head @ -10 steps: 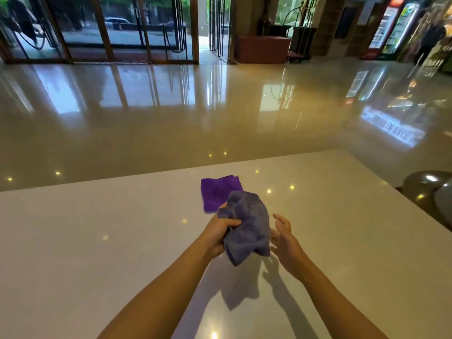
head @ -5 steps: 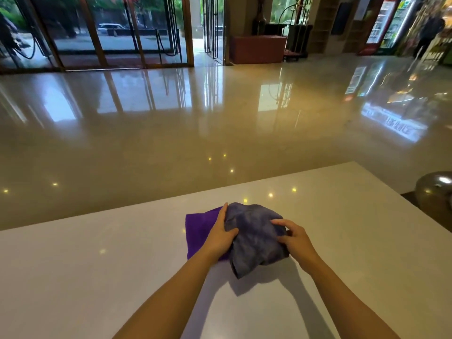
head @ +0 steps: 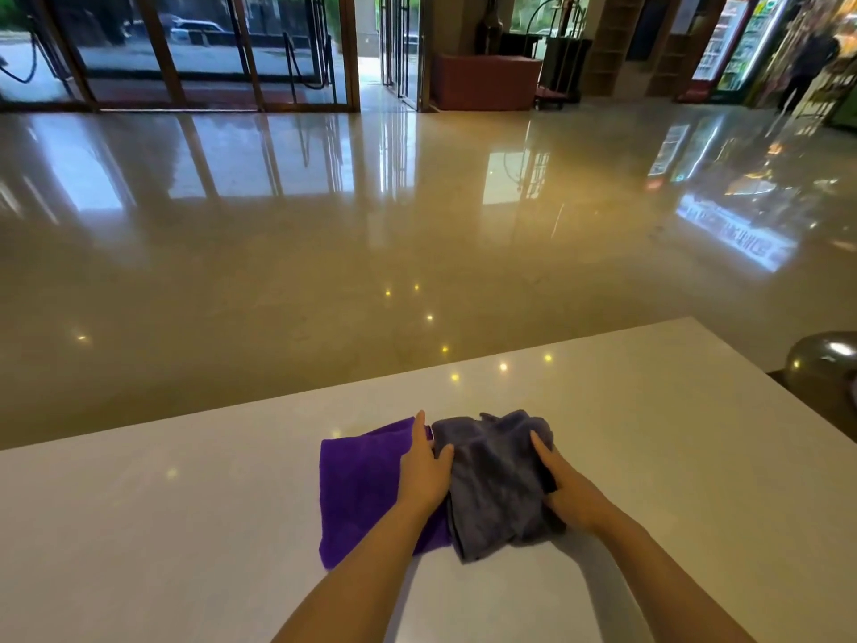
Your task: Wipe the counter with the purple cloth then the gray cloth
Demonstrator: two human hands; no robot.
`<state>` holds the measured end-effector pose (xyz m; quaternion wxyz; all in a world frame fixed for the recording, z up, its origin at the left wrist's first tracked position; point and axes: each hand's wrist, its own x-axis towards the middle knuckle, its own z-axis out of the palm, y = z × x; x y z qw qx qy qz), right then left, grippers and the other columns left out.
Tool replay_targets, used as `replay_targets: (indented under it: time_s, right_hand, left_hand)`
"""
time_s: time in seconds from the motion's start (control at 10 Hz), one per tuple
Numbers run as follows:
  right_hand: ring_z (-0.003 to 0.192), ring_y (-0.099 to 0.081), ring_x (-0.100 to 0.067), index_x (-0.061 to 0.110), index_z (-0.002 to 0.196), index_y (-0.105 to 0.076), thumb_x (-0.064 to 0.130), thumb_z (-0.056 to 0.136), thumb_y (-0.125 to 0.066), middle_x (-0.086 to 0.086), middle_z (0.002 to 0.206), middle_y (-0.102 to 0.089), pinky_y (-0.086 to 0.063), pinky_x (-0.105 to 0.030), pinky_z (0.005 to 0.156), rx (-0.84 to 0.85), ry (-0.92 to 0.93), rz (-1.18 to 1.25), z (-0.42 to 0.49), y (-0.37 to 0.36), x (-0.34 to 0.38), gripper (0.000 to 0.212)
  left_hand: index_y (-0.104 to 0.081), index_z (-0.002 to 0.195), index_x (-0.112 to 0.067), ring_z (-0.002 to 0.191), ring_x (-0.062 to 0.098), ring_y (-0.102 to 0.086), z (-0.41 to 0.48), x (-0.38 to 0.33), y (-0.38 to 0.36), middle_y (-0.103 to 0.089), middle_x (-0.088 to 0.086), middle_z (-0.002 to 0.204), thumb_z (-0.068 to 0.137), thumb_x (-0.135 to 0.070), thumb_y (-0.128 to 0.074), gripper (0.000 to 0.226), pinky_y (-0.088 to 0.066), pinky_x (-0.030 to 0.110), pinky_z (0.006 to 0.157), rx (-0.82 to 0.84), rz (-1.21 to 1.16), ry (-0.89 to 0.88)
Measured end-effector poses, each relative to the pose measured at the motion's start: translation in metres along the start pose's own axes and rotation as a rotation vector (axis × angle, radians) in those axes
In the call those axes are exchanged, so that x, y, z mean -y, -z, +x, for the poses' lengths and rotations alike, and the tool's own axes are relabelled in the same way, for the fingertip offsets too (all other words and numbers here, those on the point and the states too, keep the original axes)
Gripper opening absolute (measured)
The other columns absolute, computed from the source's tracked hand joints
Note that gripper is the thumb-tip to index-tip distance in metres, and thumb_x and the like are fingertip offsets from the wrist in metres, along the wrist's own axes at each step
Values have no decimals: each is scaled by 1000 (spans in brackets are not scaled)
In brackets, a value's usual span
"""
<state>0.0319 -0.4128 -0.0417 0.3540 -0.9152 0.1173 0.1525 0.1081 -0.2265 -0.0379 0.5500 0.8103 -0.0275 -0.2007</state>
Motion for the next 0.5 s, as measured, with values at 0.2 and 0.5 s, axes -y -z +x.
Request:
replay_targets:
  time_s: [0.2, 0.5]
  right_hand:
    - [140, -22, -33, 27, 143, 11, 20, 93, -43, -12, 155, 14, -26, -38, 113, 2, -122, -89, 1, -3, 2, 74]
    - [129, -40, -27, 18, 137, -35, 17, 90, -53, -9, 145, -40, -34, -38, 105, -315, 4, 138, -59, 34, 79, 50]
  left_hand:
    - [-23, 141, -15, 120, 26, -47, 0, 4, 5, -33, 12, 144, 90, -21, -54, 60, -44, 30, 90, -124, 181, -44]
    - [-6, 146, -27, 146, 24, -2, -47, 14, 60, 2, 3, 158, 95, -39, -32, 58, -7, 39, 119, -136, 798, -361]
